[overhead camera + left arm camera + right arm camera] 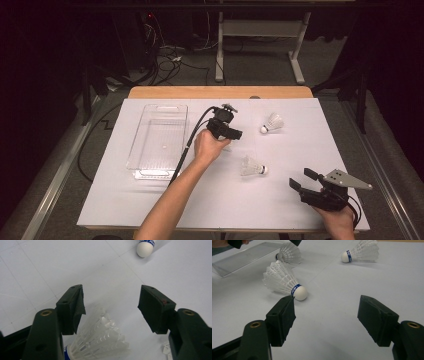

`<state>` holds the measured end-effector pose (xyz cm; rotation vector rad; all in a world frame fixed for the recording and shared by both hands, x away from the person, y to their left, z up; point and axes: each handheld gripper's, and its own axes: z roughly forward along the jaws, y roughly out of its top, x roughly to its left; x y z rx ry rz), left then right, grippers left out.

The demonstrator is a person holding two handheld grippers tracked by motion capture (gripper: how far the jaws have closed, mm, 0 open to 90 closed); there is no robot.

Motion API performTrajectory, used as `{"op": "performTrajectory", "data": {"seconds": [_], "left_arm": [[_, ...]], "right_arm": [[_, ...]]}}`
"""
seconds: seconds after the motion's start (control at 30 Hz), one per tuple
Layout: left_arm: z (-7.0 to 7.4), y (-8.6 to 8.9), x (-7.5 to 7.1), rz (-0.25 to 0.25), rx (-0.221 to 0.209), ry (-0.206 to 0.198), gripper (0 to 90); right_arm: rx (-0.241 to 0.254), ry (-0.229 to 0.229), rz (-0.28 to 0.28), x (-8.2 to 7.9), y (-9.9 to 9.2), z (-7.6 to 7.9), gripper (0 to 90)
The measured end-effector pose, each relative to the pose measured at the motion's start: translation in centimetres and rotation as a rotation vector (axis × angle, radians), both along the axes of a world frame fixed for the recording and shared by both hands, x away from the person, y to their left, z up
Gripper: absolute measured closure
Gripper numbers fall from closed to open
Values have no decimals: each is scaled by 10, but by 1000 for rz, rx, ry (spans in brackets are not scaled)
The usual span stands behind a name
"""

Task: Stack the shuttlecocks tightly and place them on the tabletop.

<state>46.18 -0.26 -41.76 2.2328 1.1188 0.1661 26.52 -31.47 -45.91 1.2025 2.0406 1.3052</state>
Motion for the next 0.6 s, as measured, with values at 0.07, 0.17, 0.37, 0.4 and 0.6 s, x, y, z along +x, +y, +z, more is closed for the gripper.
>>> {"op": "performTrajectory", "data": {"seconds": [0.07,0.17,0.37,0.4,0.6], "left_arm": [[1,0,-1,-1,-3,0,372],[1,0,-1,-4,-4,2,366],[3,-1,-4,-19,-4,4,356],[3,-1,-5,-23,-2,4,354],[5,-2,-8,-33,-4,5,343]], "right_arm": [[0,0,0,0,0,0,306],[1,2,0,0,0,0,306],[0,3,0,0,0,0,306],[-1,1,0,0,0,0,306],[0,0,0,0,0,0,306]]}}
